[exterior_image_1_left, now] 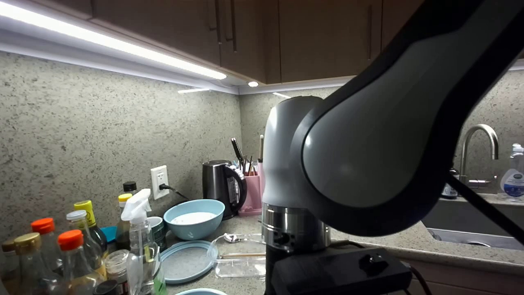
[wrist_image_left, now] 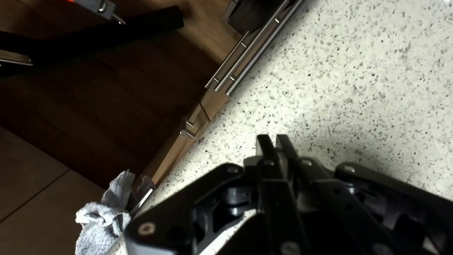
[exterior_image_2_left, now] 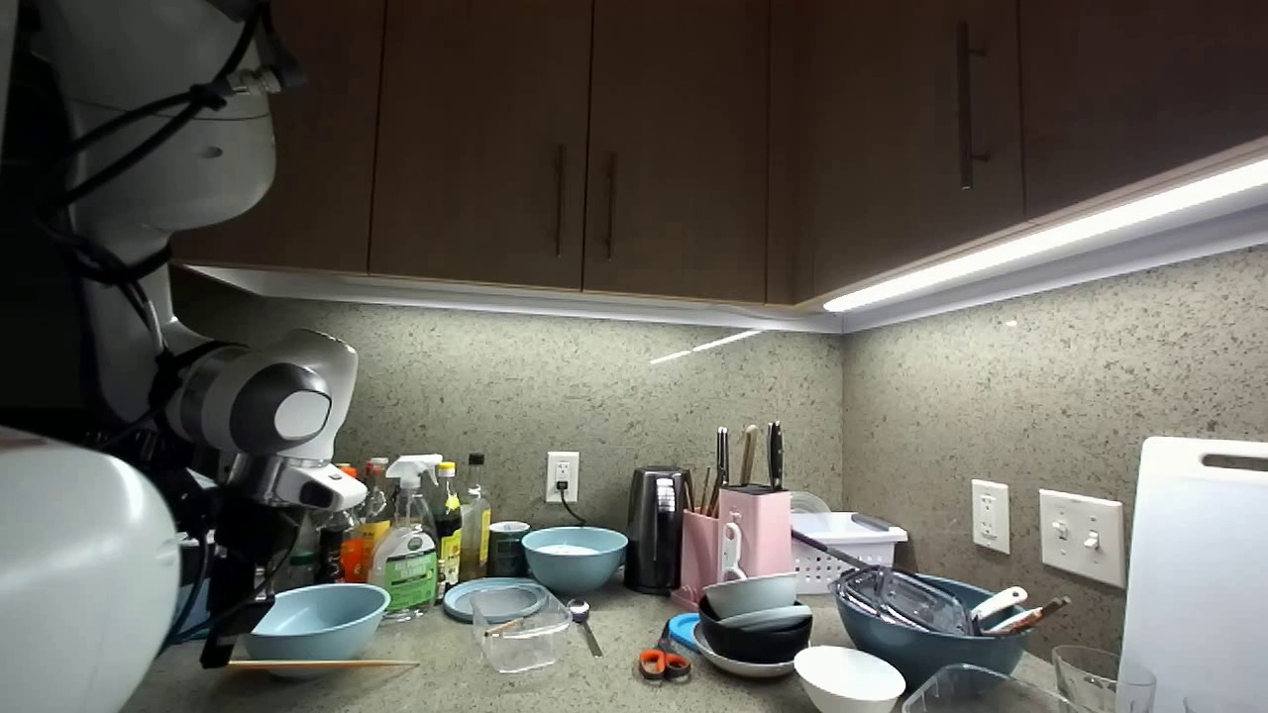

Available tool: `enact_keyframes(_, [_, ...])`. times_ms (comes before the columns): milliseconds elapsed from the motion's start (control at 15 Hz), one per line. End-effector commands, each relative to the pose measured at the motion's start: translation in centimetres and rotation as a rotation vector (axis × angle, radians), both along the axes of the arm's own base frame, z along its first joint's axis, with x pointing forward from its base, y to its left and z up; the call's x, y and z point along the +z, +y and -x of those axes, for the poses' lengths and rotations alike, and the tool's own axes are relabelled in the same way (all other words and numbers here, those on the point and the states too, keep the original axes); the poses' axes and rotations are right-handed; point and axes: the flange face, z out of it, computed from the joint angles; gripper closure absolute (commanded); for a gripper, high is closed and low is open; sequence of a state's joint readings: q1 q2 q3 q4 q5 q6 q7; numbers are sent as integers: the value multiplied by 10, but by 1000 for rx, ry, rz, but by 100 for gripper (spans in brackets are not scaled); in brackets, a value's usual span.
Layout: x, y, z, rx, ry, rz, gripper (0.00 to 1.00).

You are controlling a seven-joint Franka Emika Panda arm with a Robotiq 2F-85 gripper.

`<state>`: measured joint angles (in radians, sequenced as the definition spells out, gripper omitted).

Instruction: Put the chopstick in the Bowl

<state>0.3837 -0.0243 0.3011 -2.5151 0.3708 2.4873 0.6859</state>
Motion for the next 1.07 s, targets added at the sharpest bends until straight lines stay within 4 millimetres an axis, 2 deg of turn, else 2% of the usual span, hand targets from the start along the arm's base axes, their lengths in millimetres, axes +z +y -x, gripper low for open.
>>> enact_keyframes(0, [23,-16,-17,19,-85,25,93])
enact_keyframes(467, [61,-58,-93,-114,-273,-44,93])
enact_keyframes(600, [69,-66,-108,-149,-324,-70,93])
enact_keyframes(800, [79,-70,-120,-178,-388,-100,93])
enact_keyframes(1000, [91,-63,-115,-181,-430,-132,93])
